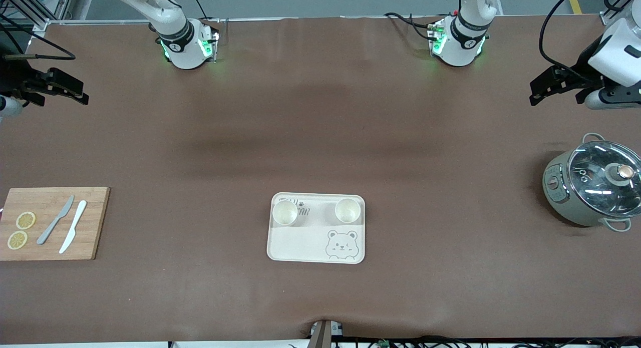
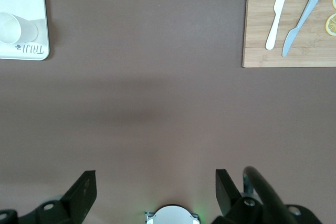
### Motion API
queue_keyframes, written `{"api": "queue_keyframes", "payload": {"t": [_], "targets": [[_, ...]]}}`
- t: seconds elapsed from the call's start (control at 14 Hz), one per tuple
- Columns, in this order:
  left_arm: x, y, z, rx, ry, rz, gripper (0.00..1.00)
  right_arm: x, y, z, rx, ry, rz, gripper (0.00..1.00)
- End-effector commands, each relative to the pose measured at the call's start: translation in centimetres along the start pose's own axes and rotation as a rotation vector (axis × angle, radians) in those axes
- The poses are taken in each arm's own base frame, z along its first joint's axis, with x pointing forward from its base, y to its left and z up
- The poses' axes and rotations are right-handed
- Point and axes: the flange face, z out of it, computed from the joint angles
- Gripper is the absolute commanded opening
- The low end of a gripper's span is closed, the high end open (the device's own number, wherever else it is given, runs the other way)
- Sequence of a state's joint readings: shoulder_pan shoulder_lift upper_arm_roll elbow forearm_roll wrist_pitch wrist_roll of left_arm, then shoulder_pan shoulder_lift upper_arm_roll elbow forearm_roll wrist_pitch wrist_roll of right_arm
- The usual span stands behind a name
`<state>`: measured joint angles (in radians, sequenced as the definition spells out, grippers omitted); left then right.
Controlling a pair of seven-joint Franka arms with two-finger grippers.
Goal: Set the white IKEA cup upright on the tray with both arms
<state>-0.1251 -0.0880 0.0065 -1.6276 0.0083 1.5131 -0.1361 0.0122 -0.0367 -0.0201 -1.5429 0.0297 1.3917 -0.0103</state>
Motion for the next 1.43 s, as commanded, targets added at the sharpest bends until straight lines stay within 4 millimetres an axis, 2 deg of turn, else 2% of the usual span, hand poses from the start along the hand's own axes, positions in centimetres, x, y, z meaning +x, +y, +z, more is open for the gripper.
{"api": "queue_keyframes", "payload": {"t": [0.0,0.14,0.57,1.07,1.36], "targets": [[0.1,0.8,0.4,-0.003,0.005,0.019,1.0,-0.3,0.3,-0.4,-0.012,0.015,0.003,1.0],[0.1,0.7,1.0,-0.003,0.003,0.018,1.0,-0.1,0.2,-0.5,-0.011,0.033,-0.007,1.0],[0.3,0.7,0.8,-0.005,0.007,0.025,1.0,-0.1,-0.1,-0.6,-0.017,0.037,-0.055,1.0],[0.7,1.3,-0.6,-0.002,0.034,0.019,1.0,-0.2,0.2,-0.5,-0.012,0.028,-0.051,1.0],[0.8,0.9,-0.6,-0.001,0.028,0.016,1.0,-0.2,0.2,-0.4,-0.012,0.025,-0.051,1.0]]}}
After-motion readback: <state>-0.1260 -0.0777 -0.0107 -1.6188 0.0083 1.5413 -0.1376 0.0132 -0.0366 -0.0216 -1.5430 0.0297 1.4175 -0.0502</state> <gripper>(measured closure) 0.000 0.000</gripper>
